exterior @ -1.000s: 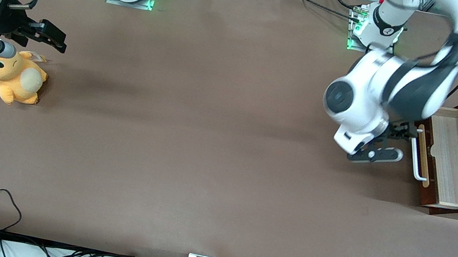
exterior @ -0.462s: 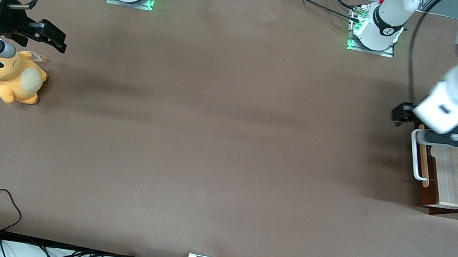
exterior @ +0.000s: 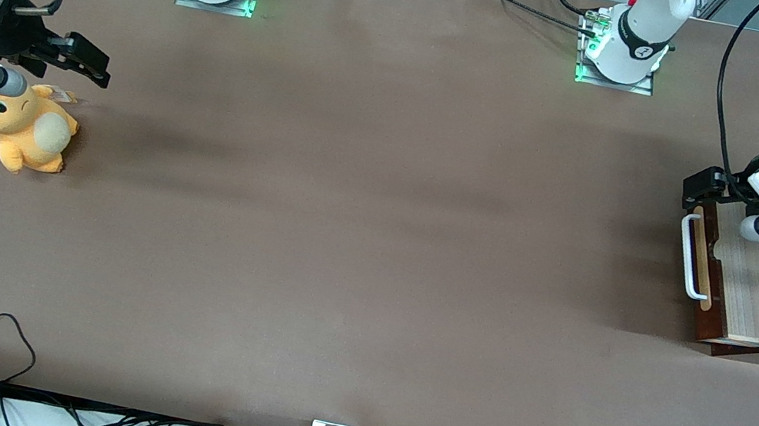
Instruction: Open lower drawer with left arm only
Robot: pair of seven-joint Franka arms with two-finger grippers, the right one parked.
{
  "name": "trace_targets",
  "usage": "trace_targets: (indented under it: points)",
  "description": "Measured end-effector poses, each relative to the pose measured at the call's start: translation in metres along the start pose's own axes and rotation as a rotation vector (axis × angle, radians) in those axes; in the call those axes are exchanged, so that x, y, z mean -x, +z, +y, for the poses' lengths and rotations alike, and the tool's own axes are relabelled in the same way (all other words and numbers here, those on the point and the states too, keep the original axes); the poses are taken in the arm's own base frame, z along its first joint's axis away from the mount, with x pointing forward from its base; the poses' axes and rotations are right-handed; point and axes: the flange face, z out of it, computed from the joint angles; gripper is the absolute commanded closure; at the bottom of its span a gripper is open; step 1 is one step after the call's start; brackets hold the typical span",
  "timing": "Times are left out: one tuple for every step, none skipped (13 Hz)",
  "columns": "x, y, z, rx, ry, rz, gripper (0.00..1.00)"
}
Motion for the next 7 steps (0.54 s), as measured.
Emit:
trace_targets:
  points:
    - [-0.0004,-0.0021,-0.0001,0.0,0.0,0.005,0.0]
    - [-0.0007,-0.0041,-0.0001,0.001,0.0,0.009,0.0]
    - [-0.0009,-0.0055,-0.0001,0.001,0.0,0.012,0.0]
    - [-0.001,-0.0062,-0.0001,0.001,0.0,0.013,0.0]
    - [-0.0011,-0.0066,-0.0001,0.001,0.0,0.014,0.0]
    - [-0.0011,-0.0066,-0.0001,0.001,0.0,0.014,0.0]
    - [-0.0011,-0.0067,-0.0001,0.001,0.0,0.014,0.0]
